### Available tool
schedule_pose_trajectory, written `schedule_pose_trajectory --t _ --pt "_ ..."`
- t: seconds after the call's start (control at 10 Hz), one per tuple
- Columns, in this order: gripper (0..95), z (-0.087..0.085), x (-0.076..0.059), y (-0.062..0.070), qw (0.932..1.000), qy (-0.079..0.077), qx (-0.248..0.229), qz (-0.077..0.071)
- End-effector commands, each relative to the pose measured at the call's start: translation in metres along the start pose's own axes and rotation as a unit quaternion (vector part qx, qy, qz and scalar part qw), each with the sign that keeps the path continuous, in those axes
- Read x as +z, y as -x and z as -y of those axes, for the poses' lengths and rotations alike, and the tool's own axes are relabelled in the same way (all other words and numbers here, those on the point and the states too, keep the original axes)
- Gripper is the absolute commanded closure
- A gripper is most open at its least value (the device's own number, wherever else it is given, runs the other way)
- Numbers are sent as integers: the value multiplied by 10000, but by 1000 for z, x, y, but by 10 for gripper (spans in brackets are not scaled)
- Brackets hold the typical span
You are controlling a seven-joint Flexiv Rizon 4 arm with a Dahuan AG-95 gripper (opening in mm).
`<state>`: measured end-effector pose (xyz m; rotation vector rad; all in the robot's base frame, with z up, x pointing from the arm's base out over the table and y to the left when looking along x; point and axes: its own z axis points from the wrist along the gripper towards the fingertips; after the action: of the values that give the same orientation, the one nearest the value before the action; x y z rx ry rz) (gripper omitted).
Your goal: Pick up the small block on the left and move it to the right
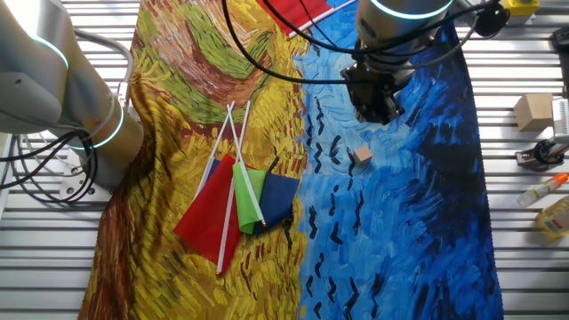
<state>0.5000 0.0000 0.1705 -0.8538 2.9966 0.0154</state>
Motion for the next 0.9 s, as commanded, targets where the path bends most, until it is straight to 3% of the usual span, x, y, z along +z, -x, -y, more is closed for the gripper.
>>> schedule_pose_trajectory --t 0.1,0.4,0.5,0.7,0.9 --pt "950 0 0 0 9996 -108 262 -6" --pt "950 0 0 0 9981 -489 372 -6" --pt "950 0 0 0 9980 -496 389 -1" --pt "950 0 0 0 9982 -456 386 22" --pt "950 0 0 0 9993 -32 330 175"
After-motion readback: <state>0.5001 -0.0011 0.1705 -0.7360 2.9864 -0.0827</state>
